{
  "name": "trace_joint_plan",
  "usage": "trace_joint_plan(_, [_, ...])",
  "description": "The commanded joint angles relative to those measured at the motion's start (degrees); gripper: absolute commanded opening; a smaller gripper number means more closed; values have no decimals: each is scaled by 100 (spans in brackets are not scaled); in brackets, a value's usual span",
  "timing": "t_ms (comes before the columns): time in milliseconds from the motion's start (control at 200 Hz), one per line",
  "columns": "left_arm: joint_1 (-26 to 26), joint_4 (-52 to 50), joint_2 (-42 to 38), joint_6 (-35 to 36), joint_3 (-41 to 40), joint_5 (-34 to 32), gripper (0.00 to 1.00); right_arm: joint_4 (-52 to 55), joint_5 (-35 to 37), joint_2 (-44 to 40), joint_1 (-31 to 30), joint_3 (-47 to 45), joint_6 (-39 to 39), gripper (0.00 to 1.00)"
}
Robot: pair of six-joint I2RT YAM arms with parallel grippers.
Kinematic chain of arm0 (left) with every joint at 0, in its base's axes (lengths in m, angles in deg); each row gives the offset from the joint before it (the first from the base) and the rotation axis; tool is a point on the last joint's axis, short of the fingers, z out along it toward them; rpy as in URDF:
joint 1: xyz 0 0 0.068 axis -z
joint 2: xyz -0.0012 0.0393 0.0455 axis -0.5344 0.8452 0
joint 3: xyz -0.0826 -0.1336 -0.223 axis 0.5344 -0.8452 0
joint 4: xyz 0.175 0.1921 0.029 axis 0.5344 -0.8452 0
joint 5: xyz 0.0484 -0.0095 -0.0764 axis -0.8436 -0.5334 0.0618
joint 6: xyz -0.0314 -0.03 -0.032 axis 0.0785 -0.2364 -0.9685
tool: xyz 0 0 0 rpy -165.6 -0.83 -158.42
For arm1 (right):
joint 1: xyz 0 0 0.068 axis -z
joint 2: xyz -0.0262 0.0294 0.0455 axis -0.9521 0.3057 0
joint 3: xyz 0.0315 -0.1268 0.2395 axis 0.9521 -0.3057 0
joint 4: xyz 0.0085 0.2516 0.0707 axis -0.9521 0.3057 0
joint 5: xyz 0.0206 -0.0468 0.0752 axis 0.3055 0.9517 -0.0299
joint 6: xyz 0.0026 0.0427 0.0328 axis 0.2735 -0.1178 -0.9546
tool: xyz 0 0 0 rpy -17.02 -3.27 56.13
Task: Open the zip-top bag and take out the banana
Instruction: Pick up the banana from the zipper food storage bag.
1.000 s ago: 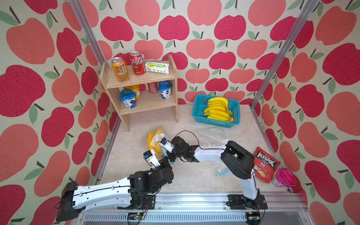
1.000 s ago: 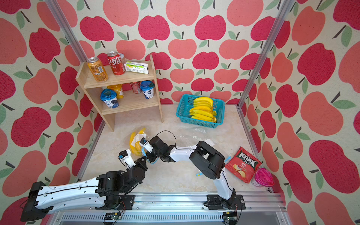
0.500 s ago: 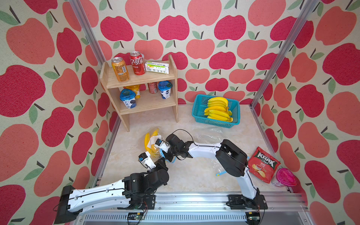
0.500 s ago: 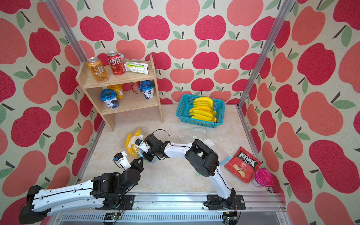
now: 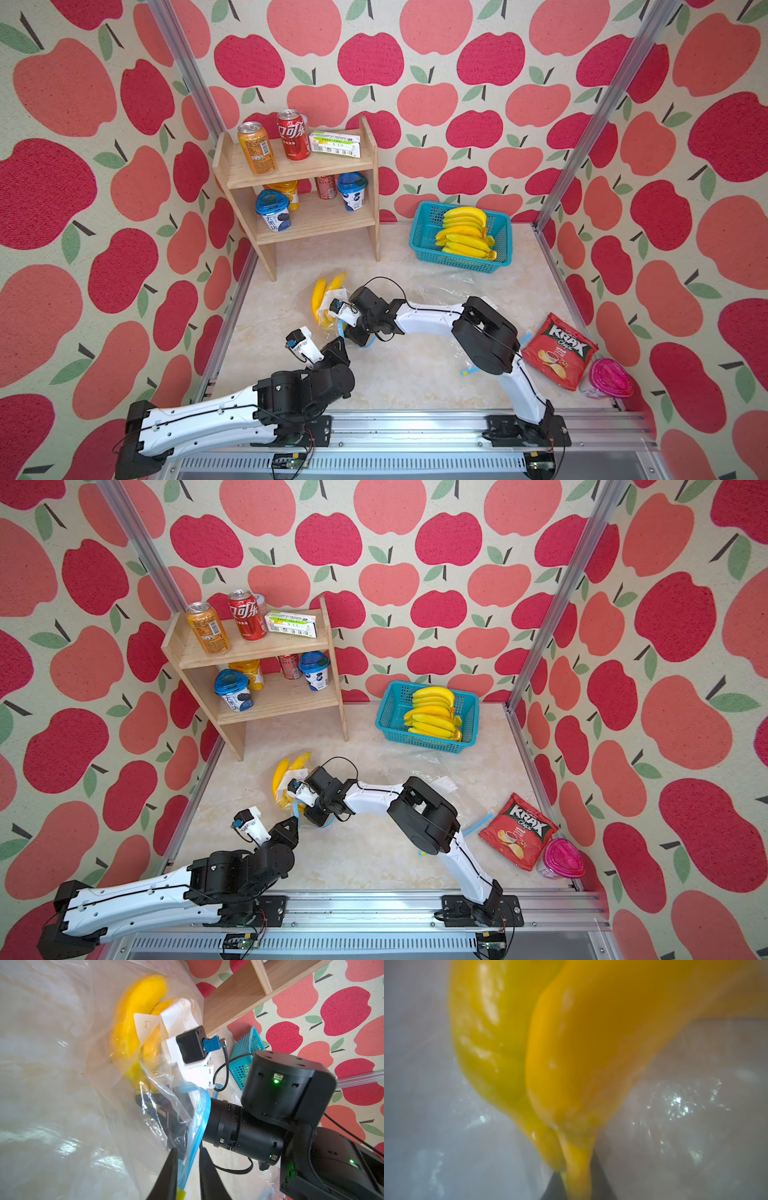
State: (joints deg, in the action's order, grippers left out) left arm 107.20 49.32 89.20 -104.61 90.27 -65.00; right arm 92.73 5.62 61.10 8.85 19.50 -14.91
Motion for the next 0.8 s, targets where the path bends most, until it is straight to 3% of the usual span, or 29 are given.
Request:
trace_joint_plan(0, [-10, -582, -66, -65, 159, -273, 30, -7, -128, -665, -27, -440, -195, 9])
trace_joint_plan(275, [-10, -805, -47, -12, 162, -199, 34, 10, -419, -1660, 19, -1050, -676, 9])
trace_joint_plan(540, [-10, -1000, 674, -202, 349, -187, 26, 398, -868, -1964, 279, -1003, -1095, 10])
trace_joint_plan(715, [-11, -1373, 1002, -814, 408, -366, 30, 608, -1776, -2160, 455, -1128, -1355, 12])
trace_joint_plan(795, [-24, -1201, 976, -523, 421, -554, 30, 955, -2174, -2276, 438, -1188, -1272, 12])
